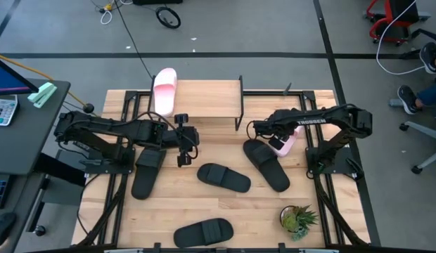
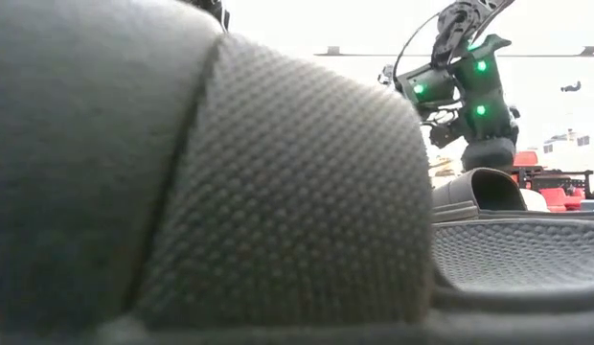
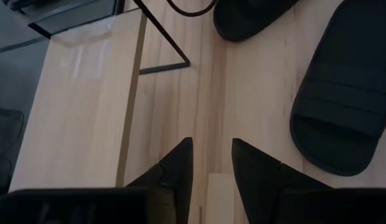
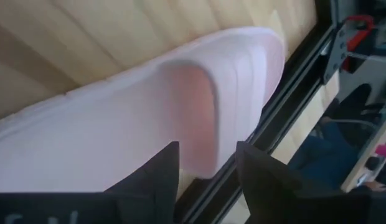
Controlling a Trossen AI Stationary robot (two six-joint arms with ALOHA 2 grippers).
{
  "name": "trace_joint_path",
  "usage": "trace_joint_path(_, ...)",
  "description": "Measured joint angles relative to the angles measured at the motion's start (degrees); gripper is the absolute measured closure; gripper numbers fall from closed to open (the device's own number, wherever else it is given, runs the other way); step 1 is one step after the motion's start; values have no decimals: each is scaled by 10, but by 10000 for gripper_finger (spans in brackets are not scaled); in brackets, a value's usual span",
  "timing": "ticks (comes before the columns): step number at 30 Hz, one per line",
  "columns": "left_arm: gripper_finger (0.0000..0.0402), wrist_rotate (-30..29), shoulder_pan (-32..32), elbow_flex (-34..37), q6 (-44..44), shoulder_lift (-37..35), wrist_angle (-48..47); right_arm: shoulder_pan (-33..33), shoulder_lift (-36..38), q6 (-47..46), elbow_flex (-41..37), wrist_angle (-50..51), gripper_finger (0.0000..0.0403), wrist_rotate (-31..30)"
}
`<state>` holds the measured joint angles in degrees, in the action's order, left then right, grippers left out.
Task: Pick and place slides into the shelf
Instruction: Put the pink slide on the shelf
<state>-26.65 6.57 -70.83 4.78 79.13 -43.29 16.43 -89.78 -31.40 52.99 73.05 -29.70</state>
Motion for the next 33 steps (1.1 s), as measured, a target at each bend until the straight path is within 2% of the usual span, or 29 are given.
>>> trace_joint_path(8,290,0,1,0,-45,0,0,46,0,18,-35,-51,239,-25)
trace_joint_path(17,285,0,6,0,-45,0,0,120,-24,34,-45,-62,246,-26)
trace_joint_path(21,287,0,5,0,-45,0,-1,123,-15,32,-45,-63,282,-26)
trace_joint_path(27,294,0,5,-4,-62,0,-1,113,18,45,-45,-63,386,-18)
trace_joint_path(30,296,-1,11,-20,-89,0,-9,93,48,39,-45,-61,384,-13)
trace_joint_path(33,296,-1,24,-53,-91,-2,-55,57,94,21,-45,-58,390,-11)
